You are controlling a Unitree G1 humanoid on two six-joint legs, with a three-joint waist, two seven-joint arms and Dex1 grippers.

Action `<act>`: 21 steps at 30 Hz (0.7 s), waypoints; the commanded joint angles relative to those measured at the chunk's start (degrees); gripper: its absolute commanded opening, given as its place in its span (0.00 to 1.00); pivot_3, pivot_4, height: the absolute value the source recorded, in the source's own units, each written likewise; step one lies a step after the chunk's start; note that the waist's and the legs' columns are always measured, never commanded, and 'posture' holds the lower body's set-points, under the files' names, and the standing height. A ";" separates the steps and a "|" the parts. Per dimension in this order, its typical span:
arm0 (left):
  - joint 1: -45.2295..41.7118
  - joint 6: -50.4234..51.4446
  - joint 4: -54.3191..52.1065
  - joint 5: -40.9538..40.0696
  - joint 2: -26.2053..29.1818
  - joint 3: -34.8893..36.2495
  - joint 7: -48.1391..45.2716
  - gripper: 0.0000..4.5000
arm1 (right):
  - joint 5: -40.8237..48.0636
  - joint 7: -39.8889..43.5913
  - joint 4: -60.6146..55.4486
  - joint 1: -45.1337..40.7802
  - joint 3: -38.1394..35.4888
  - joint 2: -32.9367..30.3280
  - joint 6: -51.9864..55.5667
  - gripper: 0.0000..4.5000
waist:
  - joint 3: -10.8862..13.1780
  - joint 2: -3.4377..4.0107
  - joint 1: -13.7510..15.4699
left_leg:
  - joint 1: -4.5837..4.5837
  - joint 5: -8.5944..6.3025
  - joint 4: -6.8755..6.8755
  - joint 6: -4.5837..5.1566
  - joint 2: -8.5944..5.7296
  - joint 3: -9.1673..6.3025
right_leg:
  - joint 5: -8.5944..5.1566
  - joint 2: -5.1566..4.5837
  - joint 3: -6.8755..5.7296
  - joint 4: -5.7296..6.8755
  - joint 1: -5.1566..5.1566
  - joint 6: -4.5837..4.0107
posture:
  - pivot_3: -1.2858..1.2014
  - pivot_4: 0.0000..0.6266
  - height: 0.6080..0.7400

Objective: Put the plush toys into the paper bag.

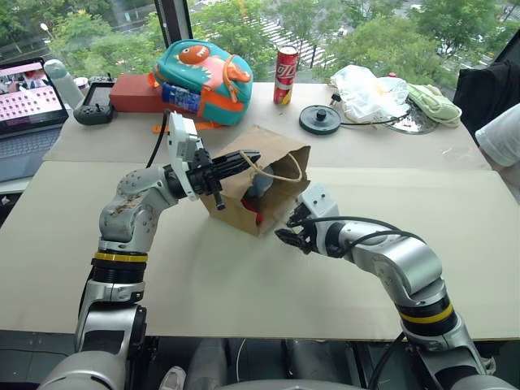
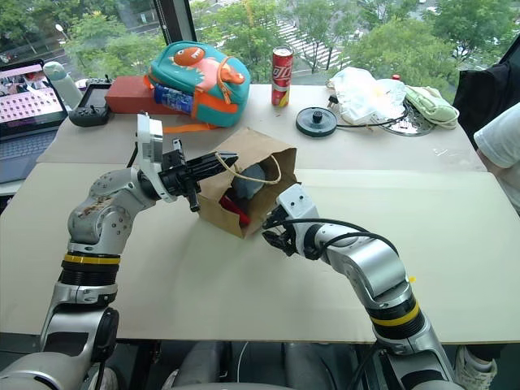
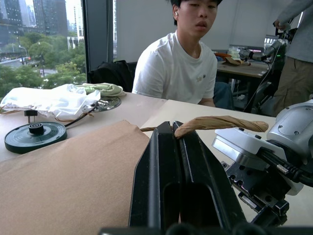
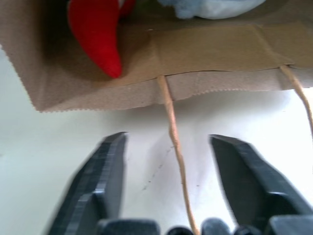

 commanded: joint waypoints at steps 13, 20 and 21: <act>-0.70 -0.26 -1.43 -0.43 0.70 0.87 -0.12 0.00 | -0.35 0.33 -1.54 0.37 -1.30 0.52 -1.68 0.02 | 0.00 0.00 0.03 | 0.00 0.00 0.00 0.00 -0.01 0.00 | 0.00 0.00 0.00 0.00 0.00 0.00 | 0.52 0.24 0.95; -1.96 0.48 0.02 -2.19 -2.18 2.43 3.00 0.00 | 4.13 2.29 -9.78 -3.46 -10.23 -2.32 1.71 0.02 | 0.00 0.00 0.20 | -0.02 0.00 0.01 0.00 -0.01 -0.01 | 0.00 -0.01 0.00 0.00 0.01 0.00 | 0.52 0.24 0.95; -1.83 1.22 -0.48 -3.13 -3.34 2.94 4.42 0.00 | 4.56 2.10 -10.85 -4.67 -11.26 -2.82 2.71 0.02 | 0.00 0.00 0.21 | -0.02 0.00 0.02 0.00 -0.02 -0.02 | 0.00 -0.02 -0.01 0.00 0.01 0.00 | 0.52 0.24 0.95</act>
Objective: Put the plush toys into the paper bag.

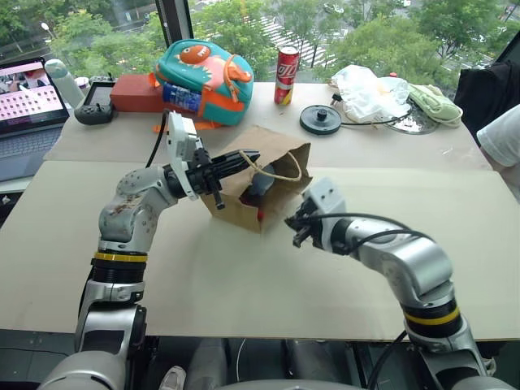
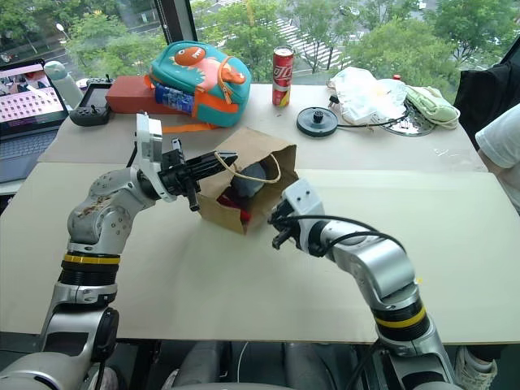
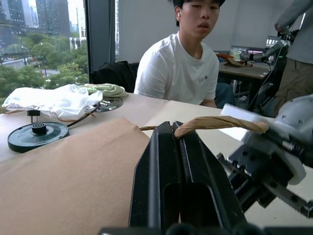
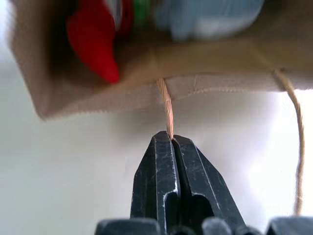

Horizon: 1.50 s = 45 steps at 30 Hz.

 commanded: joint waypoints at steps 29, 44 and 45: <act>7.60 12.76 -9.69 -12.72 -7.98 7.75 18.89 0.00 | 5.90 -3.83 -9.65 -13.18 -4.45 1.21 11.17 0.14 | 0.00 0.00 -0.11 | -0.01 0.00 0.00 -0.01 -0.05 -0.12 | 0.00 -0.02 -0.02 0.01 0.02 -0.01 | 0.52 0.24 0.95; 8.24 23.18 -14.73 -21.73 0.65 12.21 18.08 0.99 | 12.42 3.70 -12.57 -10.87 -15.24 -4.34 8.04 1.00 | 0.00 0.00 -0.18 | -0.04 0.00 -0.02 -0.01 -0.04 -0.13 | 0.00 -0.02 -0.03 -0.02 -0.01 0.00 | 0.52 0.24 0.95; 8.52 24.36 -15.09 -23.06 1.71 13.17 18.11 0.99 | 13.72 5.45 -13.16 -10.50 -16.78 -5.54 6.98 1.00 | 0.00 0.00 -0.18 | -0.04 0.00 -0.03 -0.01 -0.05 -0.13 | 0.00 -0.02 -0.03 -0.02 -0.01 0.00 | 0.52 0.24 0.95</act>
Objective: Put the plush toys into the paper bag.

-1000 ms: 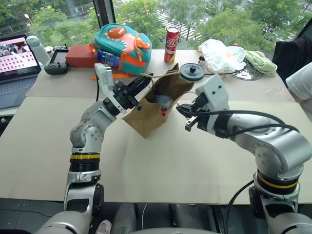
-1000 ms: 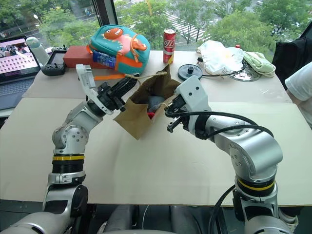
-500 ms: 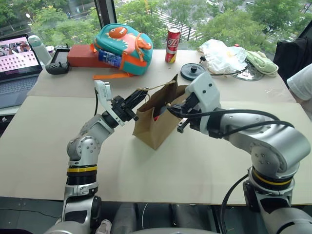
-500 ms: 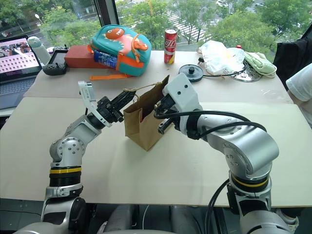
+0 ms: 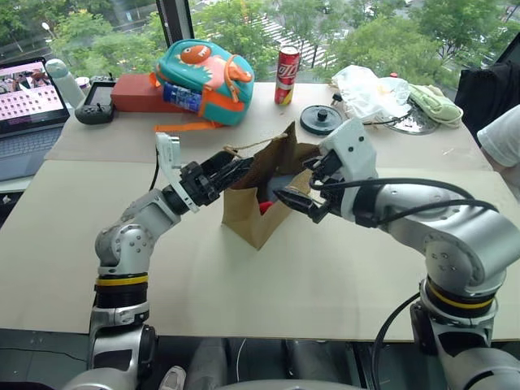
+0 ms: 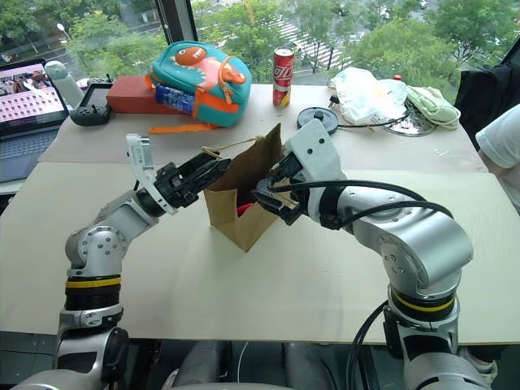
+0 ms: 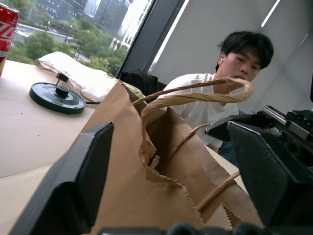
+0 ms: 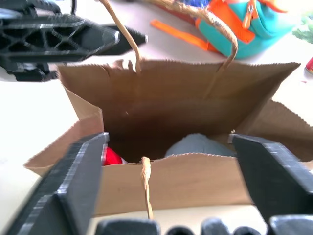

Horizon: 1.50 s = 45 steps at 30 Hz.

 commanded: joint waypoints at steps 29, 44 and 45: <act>8.79 -6.42 1.23 8.52 15.45 -3.53 -18.20 1.00 | 4.38 14.83 1.73 13.92 8.75 -17.23 -20.98 0.01 | 0.02 -0.01 -0.08 | 0.19 0.00 -0.07 0.00 0.03 0.10 | -0.06 -0.02 0.03 -0.02 0.06 -0.04 | 0.52 0.24 0.95; 7.64 -16.30 2.30 19.43 12.86 -10.81 -18.94 1.00 | -8.52 4.91 11.43 -0.45 21.49 -3.67 -18.03 0.01 | 0.02 -0.01 0.32 | 0.03 0.00 -0.08 0.00 0.02 0.10 | -0.06 -0.02 0.01 -0.03 -0.05 -0.04 | 0.52 0.24 0.95; 7.62 -16.19 1.89 19.28 12.45 -10.88 -18.69 1.00 | -8.49 4.85 11.36 -0.91 21.66 -3.13 -17.78 0.01 | 0.02 -0.01 0.32 | 0.03 0.00 -0.08 0.00 0.01 0.09 | -0.06 -0.02 0.01 -0.03 -0.05 -0.04 | 0.52 0.24 0.95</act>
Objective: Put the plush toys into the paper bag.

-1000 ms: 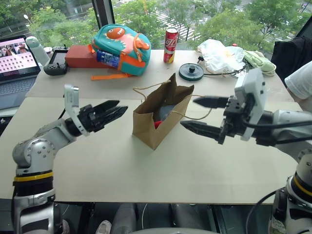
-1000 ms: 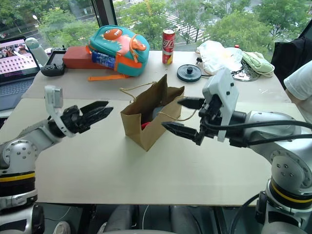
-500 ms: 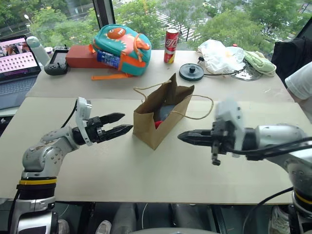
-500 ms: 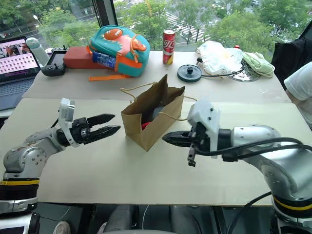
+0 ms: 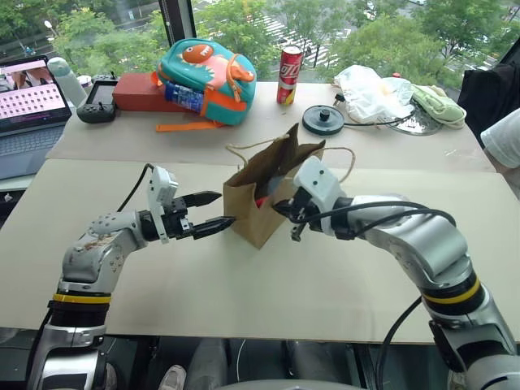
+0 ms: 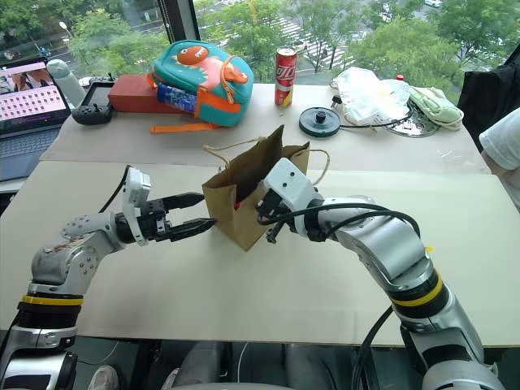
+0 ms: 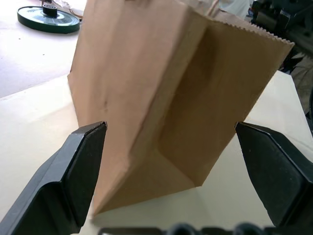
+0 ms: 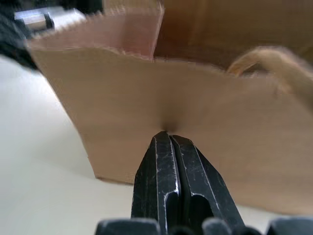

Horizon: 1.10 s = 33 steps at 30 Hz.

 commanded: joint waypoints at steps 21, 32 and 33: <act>0.48 -6.68 -4.01 9.61 -6.75 -3.36 10.51 1.00 | -3.98 -1.98 4.75 -5.73 0.67 9.56 0.54 0.01 | -0.01 0.01 -0.16 | 0.05 0.00 0.03 0.00 0.00 0.00 | 0.01 -0.01 0.00 0.06 0.03 0.00 | 0.52 0.24 0.95; -0.52 -9.98 -0.21 13.87 -11.68 -5.11 14.72 0.94 | -5.14 -2.25 4.74 -5.47 0.82 10.52 0.85 0.00 | -0.01 0.01 -0.22 | 0.06 0.00 0.03 0.00 0.00 -0.01 | 0.01 0.00 0.00 0.09 0.03 -0.01 | 0.52 0.24 0.95; -0.92 -10.51 0.56 14.52 -12.10 -5.21 15.34 0.88 | -5.20 -2.25 4.68 -5.44 0.79 10.57 0.87 0.00 | -0.01 0.01 -0.20 | 0.06 0.00 0.03 0.00 0.00 -0.01 | 0.01 0.00 0.00 0.09 0.03 -0.01 | 0.52 0.24 0.95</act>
